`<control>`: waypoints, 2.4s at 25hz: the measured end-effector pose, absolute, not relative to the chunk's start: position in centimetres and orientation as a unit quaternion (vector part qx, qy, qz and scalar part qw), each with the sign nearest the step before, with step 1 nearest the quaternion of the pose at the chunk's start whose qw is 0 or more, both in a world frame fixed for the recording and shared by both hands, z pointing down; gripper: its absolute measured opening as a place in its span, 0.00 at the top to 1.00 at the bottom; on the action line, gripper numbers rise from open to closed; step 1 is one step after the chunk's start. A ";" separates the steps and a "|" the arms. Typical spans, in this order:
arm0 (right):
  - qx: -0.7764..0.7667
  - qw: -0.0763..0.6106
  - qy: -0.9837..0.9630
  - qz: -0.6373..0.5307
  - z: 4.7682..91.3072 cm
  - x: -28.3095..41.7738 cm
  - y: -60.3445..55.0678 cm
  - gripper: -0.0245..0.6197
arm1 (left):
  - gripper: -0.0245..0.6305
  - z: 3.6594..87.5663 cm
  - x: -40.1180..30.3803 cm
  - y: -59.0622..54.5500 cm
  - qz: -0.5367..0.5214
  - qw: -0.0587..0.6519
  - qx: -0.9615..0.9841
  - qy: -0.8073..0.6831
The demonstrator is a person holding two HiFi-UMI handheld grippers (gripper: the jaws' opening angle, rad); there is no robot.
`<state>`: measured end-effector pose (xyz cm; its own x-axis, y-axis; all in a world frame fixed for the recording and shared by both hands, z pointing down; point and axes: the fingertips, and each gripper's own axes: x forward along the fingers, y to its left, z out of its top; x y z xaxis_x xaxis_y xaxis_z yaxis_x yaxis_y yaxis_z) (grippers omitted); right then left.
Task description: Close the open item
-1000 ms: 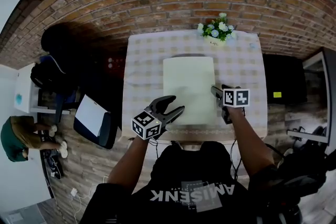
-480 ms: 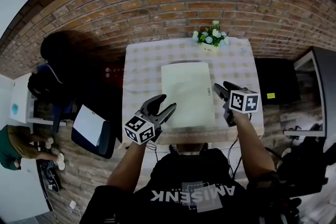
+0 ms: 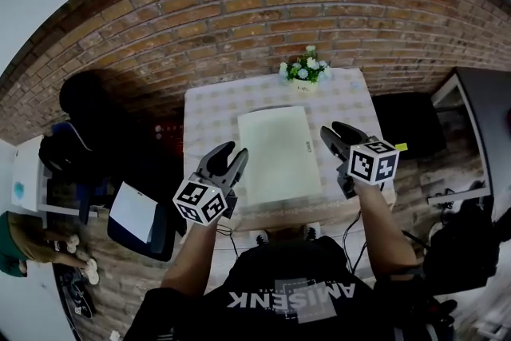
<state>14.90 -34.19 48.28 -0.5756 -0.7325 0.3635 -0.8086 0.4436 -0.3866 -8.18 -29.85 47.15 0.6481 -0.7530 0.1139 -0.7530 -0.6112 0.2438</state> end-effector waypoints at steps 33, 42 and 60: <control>0.485 0.022 -0.867 0.111 35.9 14.5 -30.2 0.89 | 0.94 37.8 -13.7 -29.7 -0.008 0.069 0.824 -0.562; 0.486 0.018 -0.868 0.099 34.9 14.5 -29.9 0.90 | 0.94 37.3 -13.8 -29.9 -0.010 0.061 0.814 -0.577; 0.496 0.025 -0.863 0.091 35.3 15.2 -30.8 0.90 | 0.94 37.0 -13.1 -30.2 -0.005 0.051 0.813 -0.579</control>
